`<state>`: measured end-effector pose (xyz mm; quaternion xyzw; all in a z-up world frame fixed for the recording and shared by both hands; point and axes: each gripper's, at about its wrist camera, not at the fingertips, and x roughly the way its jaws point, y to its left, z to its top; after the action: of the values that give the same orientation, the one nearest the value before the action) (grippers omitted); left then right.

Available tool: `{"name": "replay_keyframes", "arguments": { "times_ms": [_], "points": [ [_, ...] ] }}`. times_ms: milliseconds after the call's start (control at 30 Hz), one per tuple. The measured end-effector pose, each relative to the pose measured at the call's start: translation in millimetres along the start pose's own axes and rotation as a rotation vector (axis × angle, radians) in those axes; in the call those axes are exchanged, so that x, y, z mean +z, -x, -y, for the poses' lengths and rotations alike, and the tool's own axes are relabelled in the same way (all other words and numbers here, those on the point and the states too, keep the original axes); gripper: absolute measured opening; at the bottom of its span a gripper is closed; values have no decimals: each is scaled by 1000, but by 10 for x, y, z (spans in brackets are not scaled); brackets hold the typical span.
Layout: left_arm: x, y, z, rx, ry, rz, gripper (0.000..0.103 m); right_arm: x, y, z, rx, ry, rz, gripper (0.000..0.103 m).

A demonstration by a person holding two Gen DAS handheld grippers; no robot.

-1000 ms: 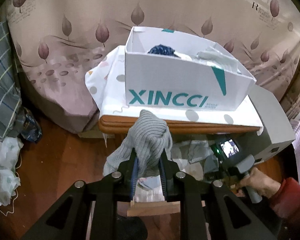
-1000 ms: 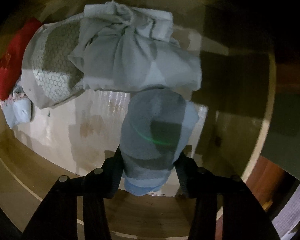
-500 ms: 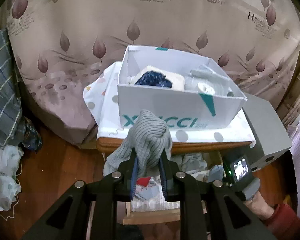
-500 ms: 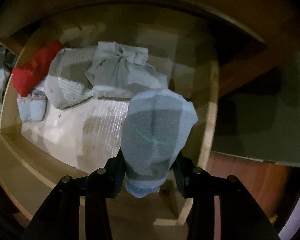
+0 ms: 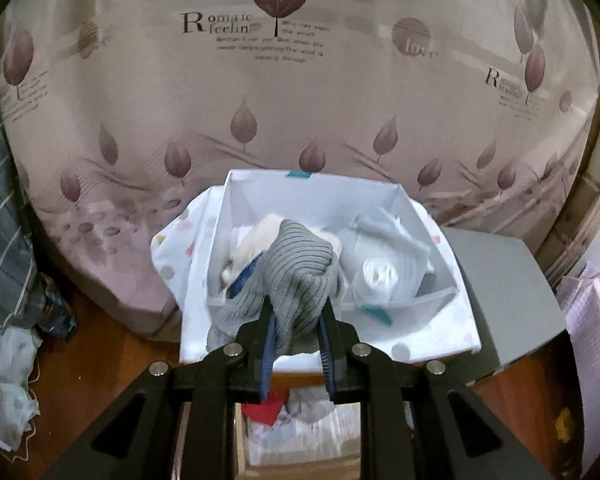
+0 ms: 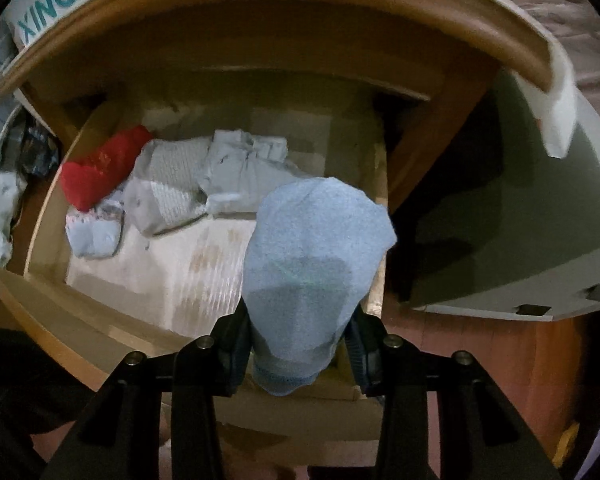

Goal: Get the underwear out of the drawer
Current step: 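Drop the grey sock into the shoe box with the left gripper while the right lifts the blue sock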

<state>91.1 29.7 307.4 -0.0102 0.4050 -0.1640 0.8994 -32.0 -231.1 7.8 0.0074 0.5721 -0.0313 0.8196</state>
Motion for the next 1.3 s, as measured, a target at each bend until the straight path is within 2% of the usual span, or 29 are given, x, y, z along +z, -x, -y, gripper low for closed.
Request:
{"name": "replay_keyframes", "arguments": {
  "times_ms": [200,367,667,767,967,1033,1133,1300],
  "points": [
    [344,-471,46,52,-1,-38,19,36,34,40,-28,-34,69,38],
    [546,-956,57,88,-9,-101,19,8,-43,90,-23,-33,63,38],
    [642,-1641,32,162,-24,-161,19,23,-83,225,32,-90,46,38],
    [640,-1753,39,165,-26,-167,20,24,-77,186,28,-73,49,38],
    [638,-1877,100,203,-51,-158,31,30,-78,158,55,-77,46,38],
    [636,-1908,103,205,-47,-169,44,34,-74,145,57,-74,48,38],
    [620,-1921,105,204,-49,-180,59,37,-59,122,46,-63,57,38],
    [579,-1893,124,210,-62,-183,62,46,-63,112,54,-69,51,38]
  ]
}}
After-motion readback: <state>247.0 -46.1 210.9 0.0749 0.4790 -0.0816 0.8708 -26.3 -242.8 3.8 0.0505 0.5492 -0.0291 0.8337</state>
